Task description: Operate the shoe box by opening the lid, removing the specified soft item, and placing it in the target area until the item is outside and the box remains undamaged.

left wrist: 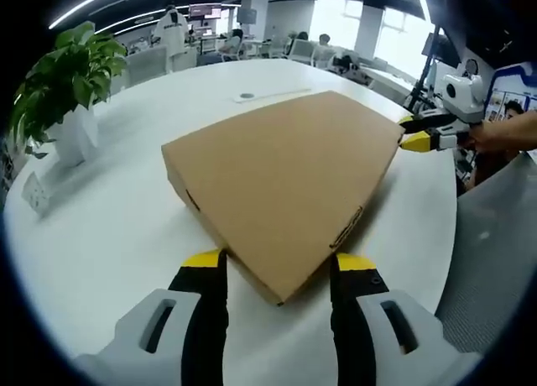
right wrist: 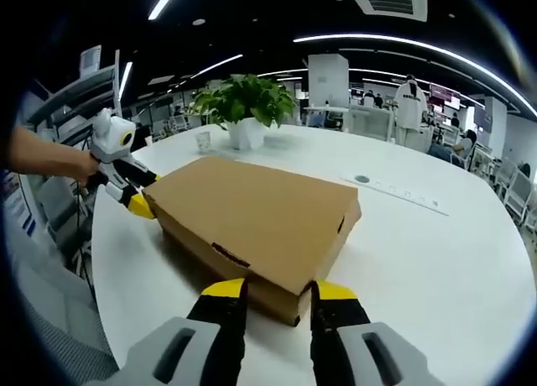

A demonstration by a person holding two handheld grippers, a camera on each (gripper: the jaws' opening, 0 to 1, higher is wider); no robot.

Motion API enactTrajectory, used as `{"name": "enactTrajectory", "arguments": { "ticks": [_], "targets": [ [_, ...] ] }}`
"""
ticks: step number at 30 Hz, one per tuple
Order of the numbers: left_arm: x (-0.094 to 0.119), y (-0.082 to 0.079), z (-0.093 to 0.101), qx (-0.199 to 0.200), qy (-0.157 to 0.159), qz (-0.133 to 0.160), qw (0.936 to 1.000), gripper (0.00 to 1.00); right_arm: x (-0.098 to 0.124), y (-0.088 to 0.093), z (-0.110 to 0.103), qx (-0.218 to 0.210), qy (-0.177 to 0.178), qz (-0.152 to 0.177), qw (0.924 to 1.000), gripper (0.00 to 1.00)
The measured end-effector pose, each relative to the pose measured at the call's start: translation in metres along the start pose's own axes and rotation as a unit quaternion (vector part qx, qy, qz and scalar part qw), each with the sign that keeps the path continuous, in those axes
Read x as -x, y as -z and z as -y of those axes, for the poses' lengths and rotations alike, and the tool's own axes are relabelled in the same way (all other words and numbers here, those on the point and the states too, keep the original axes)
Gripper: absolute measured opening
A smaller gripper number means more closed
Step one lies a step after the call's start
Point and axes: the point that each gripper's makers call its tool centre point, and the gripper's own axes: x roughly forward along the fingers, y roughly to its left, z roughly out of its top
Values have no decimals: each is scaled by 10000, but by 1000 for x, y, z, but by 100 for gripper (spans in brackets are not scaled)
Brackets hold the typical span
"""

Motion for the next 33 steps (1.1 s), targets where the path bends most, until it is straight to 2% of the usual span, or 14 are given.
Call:
{"name": "enactTrajectory", "arguments": {
  "ticks": [7, 12, 14, 24, 33],
  "targets": [
    [6, 6, -8, -50, -9, -65, 10000, 46, -2, -1, -11, 56, -34, 15, 10000, 23],
    [7, 9, -10, 132, 19, -45, 9999, 45, -2, -1, -12, -6, -51, 89, 9999, 23],
    [7, 8, -10, 103, 15, -28, 9999, 45, -2, -2, -13, -152, -89, 103, 9998, 23],
    [10, 12, -12, 96, -50, -50, 9999, 46, -1, -1, -22, -208, -134, 220, 9995, 23],
    [7, 10, -10, -30, -322, -64, 9995, 50, -2, -1, -19, 8, -186, 242, 9995, 24]
  ]
}}
